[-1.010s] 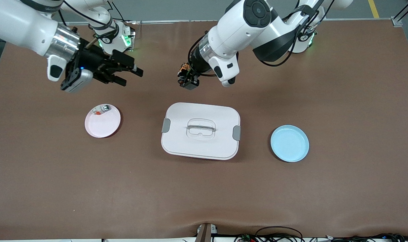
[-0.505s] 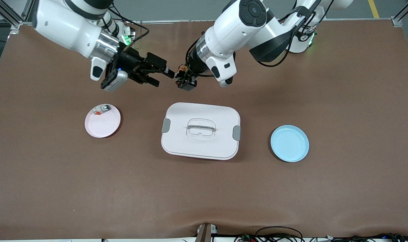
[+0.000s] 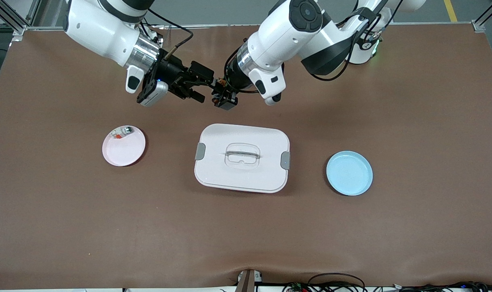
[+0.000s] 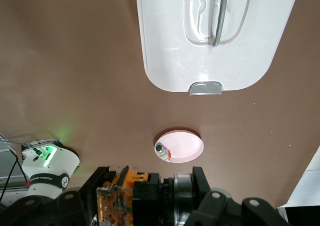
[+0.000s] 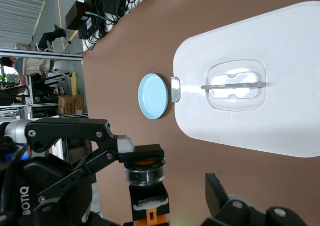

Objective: Transfer orange switch to right arm and place
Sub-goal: 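Grasp the orange switch with the right gripper beside the left gripper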

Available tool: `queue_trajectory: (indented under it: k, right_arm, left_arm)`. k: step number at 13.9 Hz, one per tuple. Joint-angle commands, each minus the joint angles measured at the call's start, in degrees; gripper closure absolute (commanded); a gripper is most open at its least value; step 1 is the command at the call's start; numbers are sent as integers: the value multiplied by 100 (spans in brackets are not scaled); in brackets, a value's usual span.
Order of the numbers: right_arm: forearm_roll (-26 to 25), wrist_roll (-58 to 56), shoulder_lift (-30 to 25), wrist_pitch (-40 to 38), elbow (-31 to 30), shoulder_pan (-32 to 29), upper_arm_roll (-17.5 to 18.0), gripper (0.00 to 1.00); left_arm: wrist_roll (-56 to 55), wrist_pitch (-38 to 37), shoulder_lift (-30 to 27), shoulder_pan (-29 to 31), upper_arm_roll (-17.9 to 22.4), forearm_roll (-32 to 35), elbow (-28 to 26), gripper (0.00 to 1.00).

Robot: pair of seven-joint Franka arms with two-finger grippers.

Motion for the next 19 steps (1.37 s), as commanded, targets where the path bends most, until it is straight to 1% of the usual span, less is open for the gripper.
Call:
queue_trajectory:
  k: [1, 4, 9, 10, 12, 15, 17, 18, 19]
  right_arm:
    - [156, -134, -185, 115, -338, 116, -56, 0]
    - [156, -249, -194, 194, -479, 125, -56, 0]
    - [182, -179, -203, 230, -480, 133, -39, 0]
    - [243, -179, -203, 238, -480, 186, -30, 0]
    - [567, -179, -203, 387, -480, 265, -13, 0]
    - [613, -179, -194, 467, -480, 327, -3, 0]
    - [613, -187, -194, 458, -453, 327, -4, 27]
    - [613, -196, -194, 432, -427, 327, -4, 42]
    - [613, -196, -194, 423, -410, 327, -4, 53]
  left_arm:
    - [-159, 34, -25, -24, 8, 121, 63, 60]
    - [-168, 34, -51, -24, 8, 112, 63, 60]
    - [-159, 34, -60, -15, 8, 121, 63, 60]
    - [-159, 34, -60, -6, 8, 112, 63, 60]
    - [-159, 34, -60, 3, 8, 112, 63, 60]
    - [-159, 34, -69, 3, 8, 112, 63, 60]
    - [-168, 34, -69, -6, 8, 112, 63, 60]
    - [-159, 34, -69, -6, 8, 112, 63, 60]
    - [-159, 34, -69, 3, 8, 121, 63, 60]
